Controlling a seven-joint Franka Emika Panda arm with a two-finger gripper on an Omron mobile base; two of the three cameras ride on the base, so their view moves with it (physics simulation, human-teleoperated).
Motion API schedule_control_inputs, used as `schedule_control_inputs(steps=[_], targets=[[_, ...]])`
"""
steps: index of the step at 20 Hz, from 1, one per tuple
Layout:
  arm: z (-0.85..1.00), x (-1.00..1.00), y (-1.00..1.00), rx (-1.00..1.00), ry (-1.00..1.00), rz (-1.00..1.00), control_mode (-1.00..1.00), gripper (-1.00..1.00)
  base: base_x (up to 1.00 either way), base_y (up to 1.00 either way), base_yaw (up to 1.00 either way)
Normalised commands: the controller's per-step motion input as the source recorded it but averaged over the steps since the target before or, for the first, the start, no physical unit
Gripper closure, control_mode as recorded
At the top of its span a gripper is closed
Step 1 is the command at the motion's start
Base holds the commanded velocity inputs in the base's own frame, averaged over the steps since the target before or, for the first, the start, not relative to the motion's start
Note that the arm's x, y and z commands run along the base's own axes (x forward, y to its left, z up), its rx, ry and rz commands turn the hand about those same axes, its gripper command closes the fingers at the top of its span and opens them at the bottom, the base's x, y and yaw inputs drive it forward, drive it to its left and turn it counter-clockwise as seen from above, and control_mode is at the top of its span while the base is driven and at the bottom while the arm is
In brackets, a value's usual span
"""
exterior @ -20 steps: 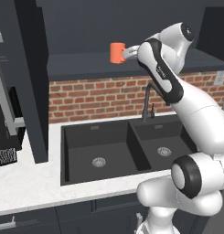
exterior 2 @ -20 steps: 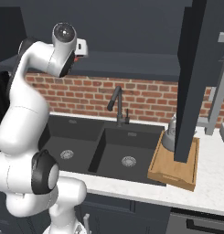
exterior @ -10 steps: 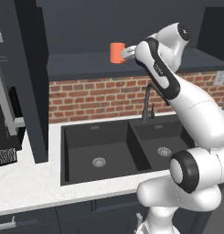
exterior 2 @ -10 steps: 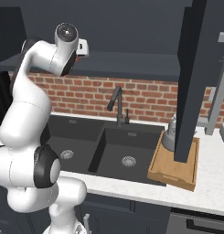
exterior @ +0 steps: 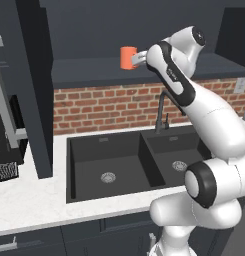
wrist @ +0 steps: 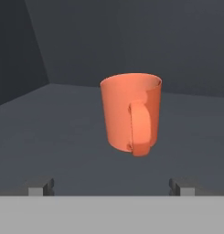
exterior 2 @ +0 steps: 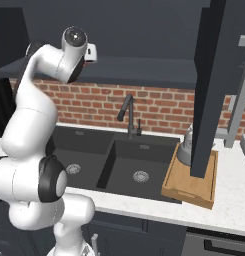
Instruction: Pick the kettle from the counter and place it on the tray. Then pick the mug from the cabinet and place it on the tray. Then close the cabinet doors.
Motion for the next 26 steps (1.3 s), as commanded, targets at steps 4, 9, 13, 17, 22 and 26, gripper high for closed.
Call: schedule_control_inputs(steps=[4,9,13,17,22,26], targets=[[-0.02,0.21,0.00,-0.01,0.00,0.02,-1.00,-1.00,0.00,0.00,0.00],[-0.01,0.22,0.00,-0.03,0.00,0.02,-1.00,-1.00,0.00,0.00,0.00],[0.00,0.15,0.00,-0.03,0.00,0.02,-1.00,-1.00,0.00,0.00,0.00],[0.00,0.13,0.00,-0.03,0.00,0.02,-1.00,-1.00,0.00,0.00,0.00],[-0.02,0.16,0.00,-0.02,0.00,0.02,-1.00,-1.00,0.00,0.00,0.00],[-0.02,0.16,0.00,-0.02,0.00,0.03,-1.00,-1.00,0.00,0.00,0.00]])
